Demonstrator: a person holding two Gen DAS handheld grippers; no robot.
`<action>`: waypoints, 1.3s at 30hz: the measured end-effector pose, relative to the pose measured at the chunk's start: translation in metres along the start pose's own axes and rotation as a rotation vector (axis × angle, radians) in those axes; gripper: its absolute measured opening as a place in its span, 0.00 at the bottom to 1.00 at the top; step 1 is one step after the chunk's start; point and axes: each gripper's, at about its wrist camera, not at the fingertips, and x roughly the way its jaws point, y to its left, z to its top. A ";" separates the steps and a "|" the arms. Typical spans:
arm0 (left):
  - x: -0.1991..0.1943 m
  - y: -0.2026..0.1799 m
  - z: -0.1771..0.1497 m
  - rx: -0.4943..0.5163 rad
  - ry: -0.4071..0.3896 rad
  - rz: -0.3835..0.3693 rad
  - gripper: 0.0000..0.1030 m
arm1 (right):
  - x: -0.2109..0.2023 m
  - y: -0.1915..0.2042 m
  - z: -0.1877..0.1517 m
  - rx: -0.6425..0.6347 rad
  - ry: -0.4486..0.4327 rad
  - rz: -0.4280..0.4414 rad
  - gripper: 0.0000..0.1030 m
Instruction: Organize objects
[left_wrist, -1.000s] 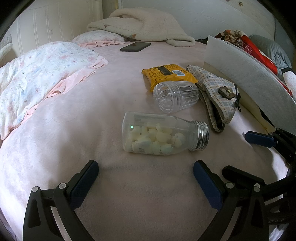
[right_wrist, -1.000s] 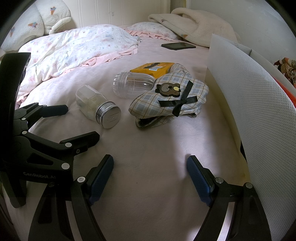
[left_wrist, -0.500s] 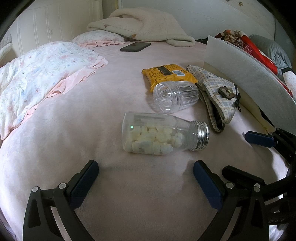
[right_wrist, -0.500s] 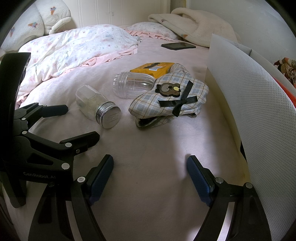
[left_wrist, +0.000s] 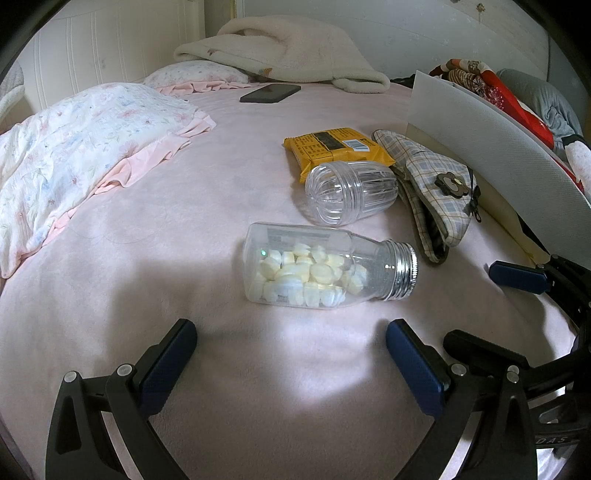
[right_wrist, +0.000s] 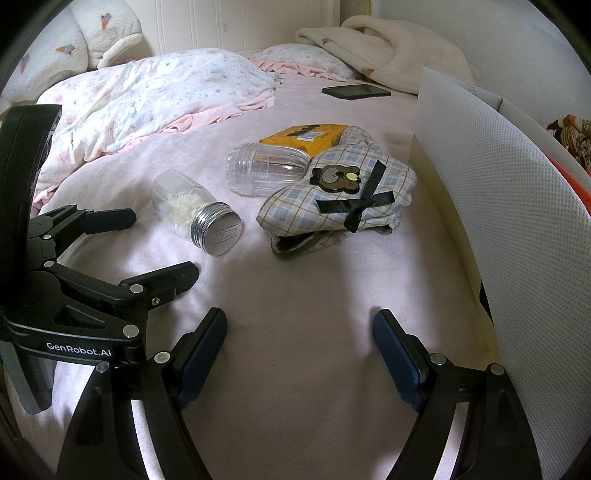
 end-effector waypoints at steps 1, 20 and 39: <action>0.000 0.000 0.000 0.000 0.000 0.000 1.00 | 0.000 0.000 0.000 0.000 0.000 0.000 0.79; 0.000 0.000 0.000 0.002 0.000 0.002 1.00 | 0.000 -0.001 0.001 0.000 0.000 0.000 0.79; -0.001 0.001 -0.002 0.005 0.000 0.003 1.00 | -0.001 0.000 0.000 0.000 0.000 0.000 0.79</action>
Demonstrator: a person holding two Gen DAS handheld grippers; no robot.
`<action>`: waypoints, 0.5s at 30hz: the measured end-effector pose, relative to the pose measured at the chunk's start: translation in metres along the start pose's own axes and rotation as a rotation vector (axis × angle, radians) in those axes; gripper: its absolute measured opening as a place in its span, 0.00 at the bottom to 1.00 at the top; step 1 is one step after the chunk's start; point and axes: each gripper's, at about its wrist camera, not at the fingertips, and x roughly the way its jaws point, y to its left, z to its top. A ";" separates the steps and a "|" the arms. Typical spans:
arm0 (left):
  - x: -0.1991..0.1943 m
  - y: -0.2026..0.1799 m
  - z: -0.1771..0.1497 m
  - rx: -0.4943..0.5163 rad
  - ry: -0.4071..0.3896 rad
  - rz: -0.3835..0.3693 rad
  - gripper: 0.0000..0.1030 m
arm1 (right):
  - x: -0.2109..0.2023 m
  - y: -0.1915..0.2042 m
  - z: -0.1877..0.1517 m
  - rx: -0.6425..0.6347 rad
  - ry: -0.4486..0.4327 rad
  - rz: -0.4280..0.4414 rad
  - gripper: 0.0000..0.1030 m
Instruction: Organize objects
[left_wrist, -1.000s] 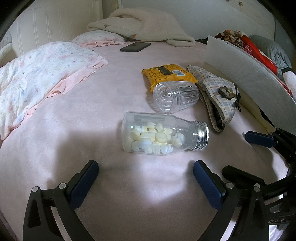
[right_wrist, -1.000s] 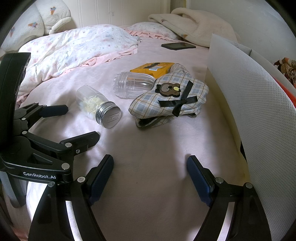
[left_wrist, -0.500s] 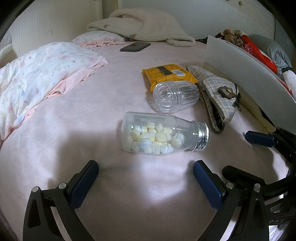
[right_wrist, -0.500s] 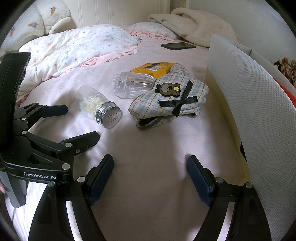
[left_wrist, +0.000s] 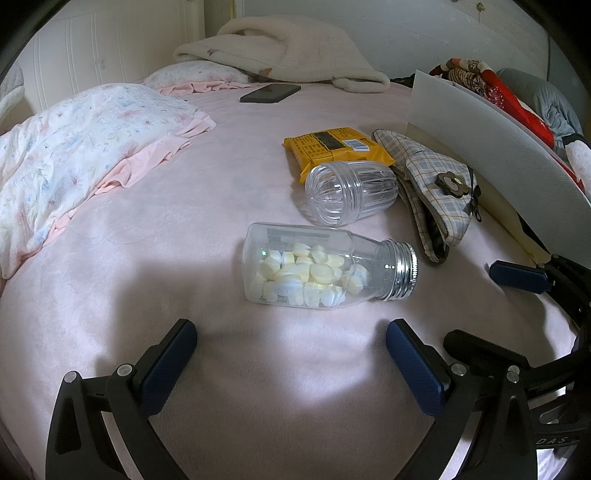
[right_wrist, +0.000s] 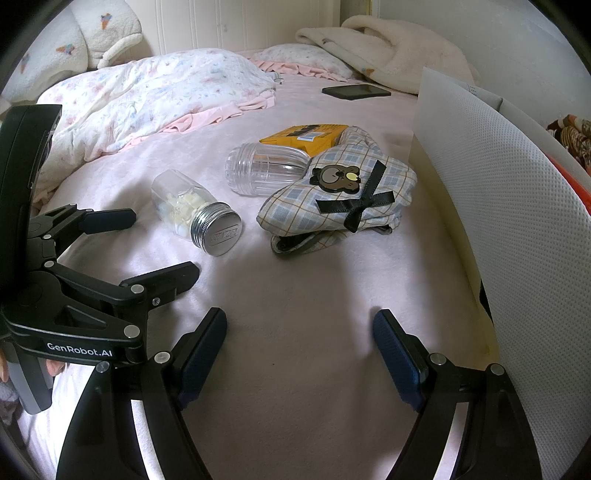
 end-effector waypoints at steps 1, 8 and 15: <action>0.000 0.000 0.000 0.000 0.000 0.001 1.00 | 0.000 0.000 0.000 0.000 0.000 0.000 0.79; -0.001 0.000 -0.001 0.002 0.000 0.003 1.00 | 0.000 0.000 0.000 0.000 0.000 0.000 0.79; -0.002 0.001 -0.003 0.004 0.000 0.007 1.00 | 0.001 0.000 0.000 0.000 0.000 0.000 0.79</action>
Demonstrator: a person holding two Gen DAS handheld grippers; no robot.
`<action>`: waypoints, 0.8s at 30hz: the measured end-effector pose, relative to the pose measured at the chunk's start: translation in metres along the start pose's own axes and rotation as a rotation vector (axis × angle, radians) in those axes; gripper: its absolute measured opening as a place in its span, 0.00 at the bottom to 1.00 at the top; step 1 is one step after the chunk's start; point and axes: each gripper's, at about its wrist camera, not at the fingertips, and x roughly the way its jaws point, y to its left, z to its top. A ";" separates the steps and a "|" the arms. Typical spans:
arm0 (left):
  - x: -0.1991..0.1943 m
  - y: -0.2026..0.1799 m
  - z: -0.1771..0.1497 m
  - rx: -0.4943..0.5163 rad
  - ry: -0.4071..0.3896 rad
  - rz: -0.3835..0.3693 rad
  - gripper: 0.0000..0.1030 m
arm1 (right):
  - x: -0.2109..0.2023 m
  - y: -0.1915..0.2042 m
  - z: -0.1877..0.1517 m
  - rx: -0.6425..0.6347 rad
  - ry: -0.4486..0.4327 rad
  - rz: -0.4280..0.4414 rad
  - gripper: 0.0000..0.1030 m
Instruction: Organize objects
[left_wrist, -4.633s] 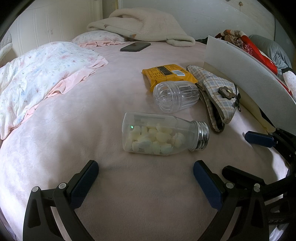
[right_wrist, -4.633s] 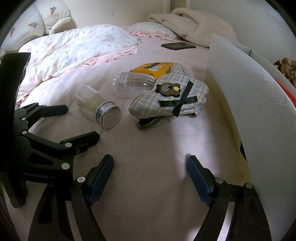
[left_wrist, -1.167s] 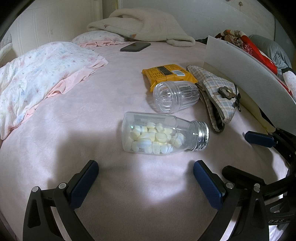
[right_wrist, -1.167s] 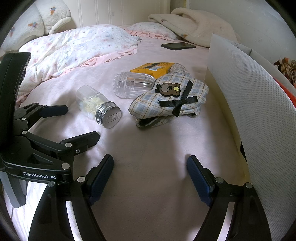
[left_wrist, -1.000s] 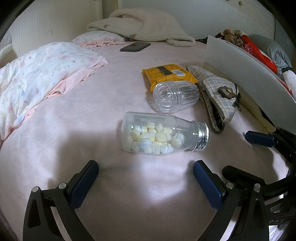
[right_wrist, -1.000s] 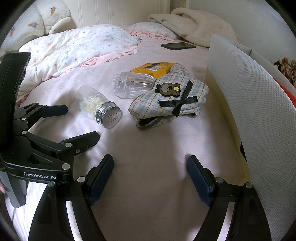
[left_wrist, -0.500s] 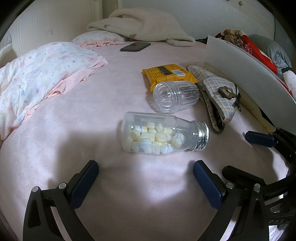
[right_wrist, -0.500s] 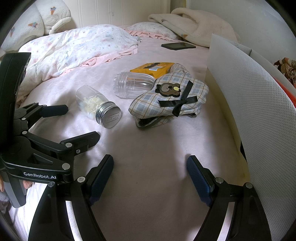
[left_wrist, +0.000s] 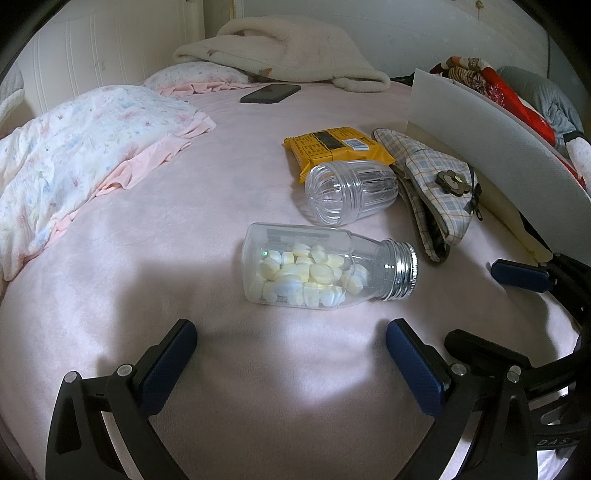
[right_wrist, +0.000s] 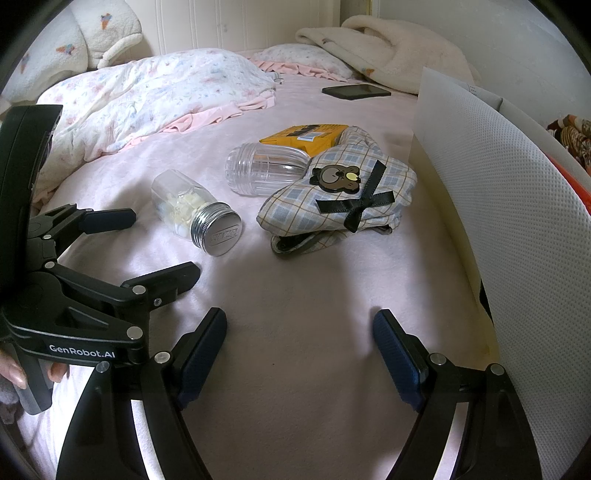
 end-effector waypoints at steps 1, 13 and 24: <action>0.000 0.000 0.000 0.000 0.000 0.000 1.00 | 0.000 0.000 0.000 0.000 0.000 0.000 0.79; 0.003 -0.005 0.006 0.000 0.001 0.000 1.00 | 0.000 0.000 0.000 0.000 0.000 0.000 0.79; 0.003 -0.006 0.006 0.001 0.001 0.001 1.00 | -0.001 0.000 0.000 0.000 0.000 0.000 0.79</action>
